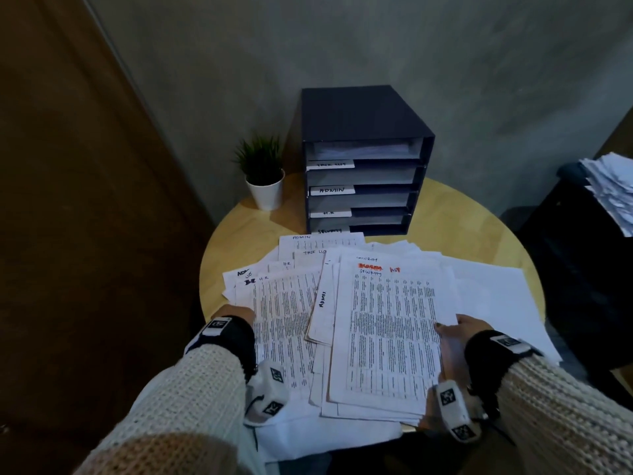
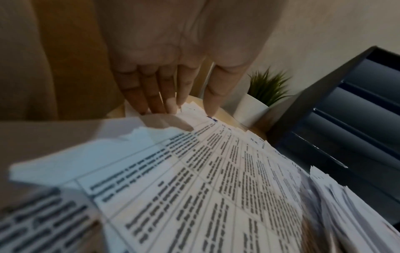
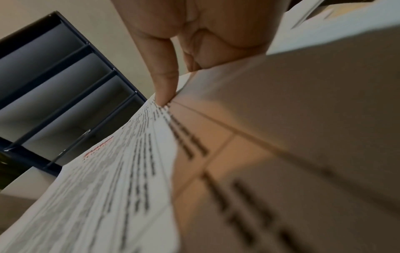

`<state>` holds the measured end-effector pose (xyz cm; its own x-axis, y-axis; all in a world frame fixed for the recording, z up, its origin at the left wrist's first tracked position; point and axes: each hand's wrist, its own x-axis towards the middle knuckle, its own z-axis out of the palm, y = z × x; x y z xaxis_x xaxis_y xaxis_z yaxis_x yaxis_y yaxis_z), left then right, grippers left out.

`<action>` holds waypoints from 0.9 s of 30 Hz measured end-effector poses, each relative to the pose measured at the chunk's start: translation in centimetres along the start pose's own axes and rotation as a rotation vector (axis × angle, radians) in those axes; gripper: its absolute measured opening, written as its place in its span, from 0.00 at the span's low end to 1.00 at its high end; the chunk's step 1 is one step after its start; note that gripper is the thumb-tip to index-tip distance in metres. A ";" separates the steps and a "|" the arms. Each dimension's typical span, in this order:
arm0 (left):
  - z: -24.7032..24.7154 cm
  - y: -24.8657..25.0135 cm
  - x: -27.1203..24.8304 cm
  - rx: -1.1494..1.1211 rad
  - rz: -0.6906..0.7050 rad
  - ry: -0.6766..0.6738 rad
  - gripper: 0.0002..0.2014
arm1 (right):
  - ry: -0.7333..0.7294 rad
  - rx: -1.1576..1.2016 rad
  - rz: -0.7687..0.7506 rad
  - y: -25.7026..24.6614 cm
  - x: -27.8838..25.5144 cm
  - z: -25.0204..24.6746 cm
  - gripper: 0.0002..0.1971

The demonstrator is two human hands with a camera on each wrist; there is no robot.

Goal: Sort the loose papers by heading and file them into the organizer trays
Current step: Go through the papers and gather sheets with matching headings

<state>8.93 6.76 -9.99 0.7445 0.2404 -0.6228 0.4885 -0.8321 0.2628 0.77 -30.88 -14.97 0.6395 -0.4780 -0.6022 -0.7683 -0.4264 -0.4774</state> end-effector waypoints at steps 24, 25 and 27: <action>-9.7 2.4 -6.4 -0.691 0.380 0.780 0.17 | 0.138 0.254 -0.102 1.2 -0.7 -0.6 0.21; -10.4 2.8 -6.7 -0.727 0.398 0.798 0.17 | 0.142 0.312 -0.107 1.3 -0.8 -0.8 0.22; -11.1 3.6 -6.9 -0.752 0.432 0.781 0.17 | 0.126 0.428 -0.109 1.5 -0.7 -1.1 0.25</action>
<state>10.58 7.69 3.43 0.8645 0.4697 0.1788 0.0777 -0.4764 0.8758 -0.78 -32.06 -14.60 0.6953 -0.5488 -0.4640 -0.6222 -0.1367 -0.7708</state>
